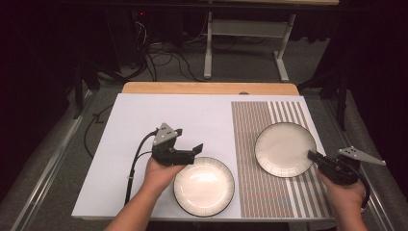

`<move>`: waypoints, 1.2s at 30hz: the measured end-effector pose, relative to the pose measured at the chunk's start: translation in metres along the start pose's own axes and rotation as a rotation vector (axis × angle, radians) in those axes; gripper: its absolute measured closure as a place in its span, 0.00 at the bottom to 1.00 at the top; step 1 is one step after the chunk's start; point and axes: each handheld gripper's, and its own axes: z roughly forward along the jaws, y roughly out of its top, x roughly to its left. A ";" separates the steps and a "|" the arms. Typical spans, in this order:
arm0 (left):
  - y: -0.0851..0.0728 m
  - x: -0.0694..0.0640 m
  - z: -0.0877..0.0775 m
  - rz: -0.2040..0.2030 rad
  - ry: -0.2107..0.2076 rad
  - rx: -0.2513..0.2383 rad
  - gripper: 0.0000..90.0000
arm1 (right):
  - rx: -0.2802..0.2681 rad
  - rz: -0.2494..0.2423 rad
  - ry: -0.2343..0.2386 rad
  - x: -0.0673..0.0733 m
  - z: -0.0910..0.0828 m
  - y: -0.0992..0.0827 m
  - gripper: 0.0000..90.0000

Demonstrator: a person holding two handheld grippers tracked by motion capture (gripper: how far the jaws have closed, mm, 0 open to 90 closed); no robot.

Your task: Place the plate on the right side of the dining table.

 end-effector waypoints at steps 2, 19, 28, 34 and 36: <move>-0.006 0.003 -0.008 0.012 0.014 0.002 0.03 | 0.000 0.001 0.000 0.000 0.001 0.000 0.95; -0.035 0.013 -0.053 0.039 0.068 -0.083 0.00 | 0.034 0.043 -0.009 -0.006 0.012 0.004 0.94; -0.035 0.011 -0.052 0.049 0.059 -0.089 0.00 | 0.063 0.076 -0.007 -0.011 0.020 0.005 0.93; -0.032 0.013 -0.050 0.031 0.065 -0.105 0.00 | 0.077 0.089 -0.008 -0.014 0.026 0.007 0.92; -0.031 0.012 -0.050 0.043 0.069 -0.111 0.00 | 0.084 0.092 -0.012 -0.013 0.028 0.008 0.92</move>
